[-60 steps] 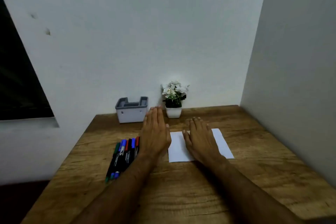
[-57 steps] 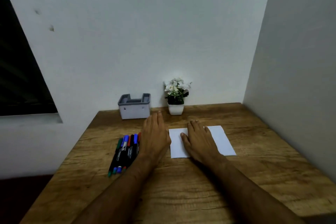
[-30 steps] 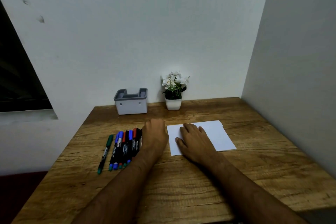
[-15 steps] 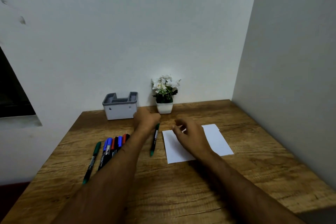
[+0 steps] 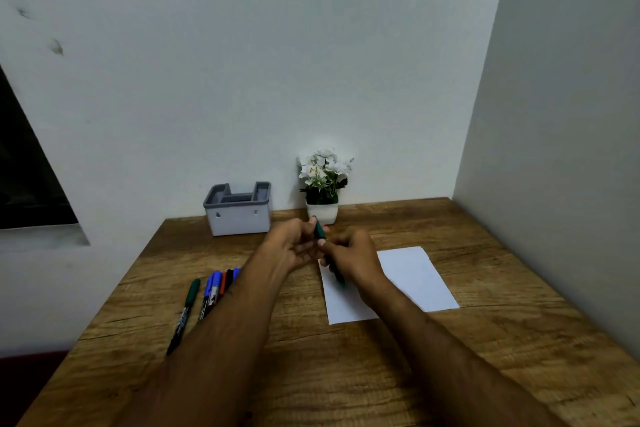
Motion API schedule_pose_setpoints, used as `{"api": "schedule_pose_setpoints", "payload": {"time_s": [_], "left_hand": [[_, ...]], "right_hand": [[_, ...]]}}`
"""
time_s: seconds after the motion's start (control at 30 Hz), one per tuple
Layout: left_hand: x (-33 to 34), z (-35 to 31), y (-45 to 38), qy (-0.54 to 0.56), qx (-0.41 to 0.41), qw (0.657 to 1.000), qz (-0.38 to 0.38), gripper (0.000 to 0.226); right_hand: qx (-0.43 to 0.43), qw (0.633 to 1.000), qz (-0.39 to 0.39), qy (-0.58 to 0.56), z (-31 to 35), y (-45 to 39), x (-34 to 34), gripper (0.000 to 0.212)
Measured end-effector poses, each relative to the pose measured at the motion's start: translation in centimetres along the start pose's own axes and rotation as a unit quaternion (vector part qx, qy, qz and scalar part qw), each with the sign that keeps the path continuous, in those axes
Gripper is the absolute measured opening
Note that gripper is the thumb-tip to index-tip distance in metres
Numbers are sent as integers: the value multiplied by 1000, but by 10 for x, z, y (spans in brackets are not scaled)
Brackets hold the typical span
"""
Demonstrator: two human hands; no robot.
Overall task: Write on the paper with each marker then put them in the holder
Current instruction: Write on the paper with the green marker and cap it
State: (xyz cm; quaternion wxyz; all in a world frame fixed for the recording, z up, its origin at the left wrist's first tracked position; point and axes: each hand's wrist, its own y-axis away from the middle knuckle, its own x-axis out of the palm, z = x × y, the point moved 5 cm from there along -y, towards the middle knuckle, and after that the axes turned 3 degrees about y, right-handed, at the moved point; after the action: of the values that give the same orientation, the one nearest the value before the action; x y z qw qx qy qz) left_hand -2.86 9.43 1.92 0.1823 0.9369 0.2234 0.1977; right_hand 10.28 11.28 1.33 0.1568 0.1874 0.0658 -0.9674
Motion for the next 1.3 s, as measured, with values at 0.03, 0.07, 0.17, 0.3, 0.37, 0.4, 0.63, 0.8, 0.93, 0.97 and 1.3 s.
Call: {"api": "schedule_pose_setpoints", "payload": {"time_s": [0.03,0.07,0.17,0.3,0.37,0.4,0.63,0.8,0.93,0.97,1.3], "left_hand": [[0,1,-1,0,3,1000,-8,15],[0,0,-4,4,11,1000,-17,19],[5,1,-5,32,8,999,-20,31],[6,3,-10,133,4,990,-48,31],[-9,-8,-16,188,28,977,-95,35],[-20,-14,-18,193,43,972,-129,35],[-6,-23,-21,-316,178,908,-210,27],[5,-11,-29,-484,266,802,-229,21],[4,-2,-29,-507,272,788,-219,23],[3,-2,-28,-508,273,788,-217,23],[3,10,5,-505,311,775,-217,8]], "right_hand": [[6,1000,-3,5,1,0,0,34],[14,1000,-5,8,2,0,0,35],[52,999,3,-6,10,2,-1,37],[103,991,41,-69,19,3,-6,28],[141,981,89,-97,16,11,-11,24],[152,977,102,-106,12,14,-14,24],[104,984,-1,-143,-2,8,-39,22],[55,973,-6,-226,-11,12,-44,26],[52,943,-14,-328,-18,9,-47,32],[55,932,-13,-357,-19,7,-46,32],[-148,977,-96,116,-16,23,-33,12]]}}
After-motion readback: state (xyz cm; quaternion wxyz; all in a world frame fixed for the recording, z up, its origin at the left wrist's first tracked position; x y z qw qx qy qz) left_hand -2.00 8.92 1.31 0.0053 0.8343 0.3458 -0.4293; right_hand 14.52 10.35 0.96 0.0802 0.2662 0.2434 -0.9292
